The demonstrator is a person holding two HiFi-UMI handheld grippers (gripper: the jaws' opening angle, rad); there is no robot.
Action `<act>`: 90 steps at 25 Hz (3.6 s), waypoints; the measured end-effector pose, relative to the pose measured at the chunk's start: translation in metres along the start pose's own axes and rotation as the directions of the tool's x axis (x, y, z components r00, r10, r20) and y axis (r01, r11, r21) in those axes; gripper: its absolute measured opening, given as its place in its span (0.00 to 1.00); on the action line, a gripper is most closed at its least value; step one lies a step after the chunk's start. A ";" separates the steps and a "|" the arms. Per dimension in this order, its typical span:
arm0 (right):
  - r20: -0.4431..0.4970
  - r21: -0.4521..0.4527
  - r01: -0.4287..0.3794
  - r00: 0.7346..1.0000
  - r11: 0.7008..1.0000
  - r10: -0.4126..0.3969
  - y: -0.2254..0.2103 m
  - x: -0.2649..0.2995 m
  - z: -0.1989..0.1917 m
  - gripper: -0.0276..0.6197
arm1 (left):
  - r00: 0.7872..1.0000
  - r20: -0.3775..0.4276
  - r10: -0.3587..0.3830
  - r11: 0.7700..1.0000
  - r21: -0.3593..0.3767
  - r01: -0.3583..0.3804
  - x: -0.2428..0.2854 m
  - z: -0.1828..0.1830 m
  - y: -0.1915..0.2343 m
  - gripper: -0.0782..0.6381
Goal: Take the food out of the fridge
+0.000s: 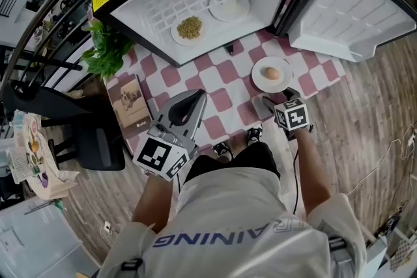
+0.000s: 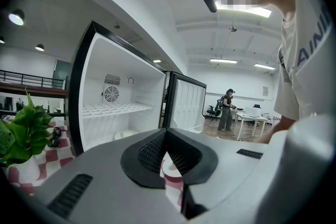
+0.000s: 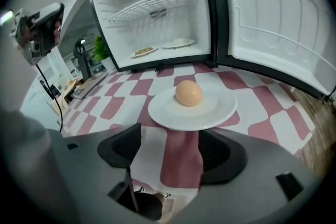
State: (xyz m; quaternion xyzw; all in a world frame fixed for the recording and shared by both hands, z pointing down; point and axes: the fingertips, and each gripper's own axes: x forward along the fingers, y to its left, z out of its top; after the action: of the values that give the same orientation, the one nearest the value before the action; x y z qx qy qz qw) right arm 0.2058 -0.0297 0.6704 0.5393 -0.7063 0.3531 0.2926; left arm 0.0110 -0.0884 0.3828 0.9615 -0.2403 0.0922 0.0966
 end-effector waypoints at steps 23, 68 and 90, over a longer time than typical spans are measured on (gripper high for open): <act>0.093 0.085 0.066 0.993 0.994 -0.074 -0.004 -0.041 0.033 0.14 | 0.999 0.039 0.018 1.000 0.009 -0.018 -0.006 0.014 0.005 0.12; 0.670 -0.247 -0.141 0.690 0.959 0.274 0.154 -0.220 0.284 0.08 | 0.907 0.245 0.341 0.922 0.101 -0.374 -0.102 0.087 0.029 0.12; 0.441 0.525 -0.582 0.810 0.621 0.386 0.117 -0.002 0.260 0.34 | 0.851 0.114 0.512 0.858 -0.030 -0.512 -0.117 0.012 0.053 0.12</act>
State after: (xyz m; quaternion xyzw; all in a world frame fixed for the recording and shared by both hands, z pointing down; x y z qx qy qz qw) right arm 0.0843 -0.2206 0.4967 0.4371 -0.6969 0.5556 -0.1207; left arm -0.1145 -0.0855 0.3525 0.8666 -0.4928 0.0577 0.0536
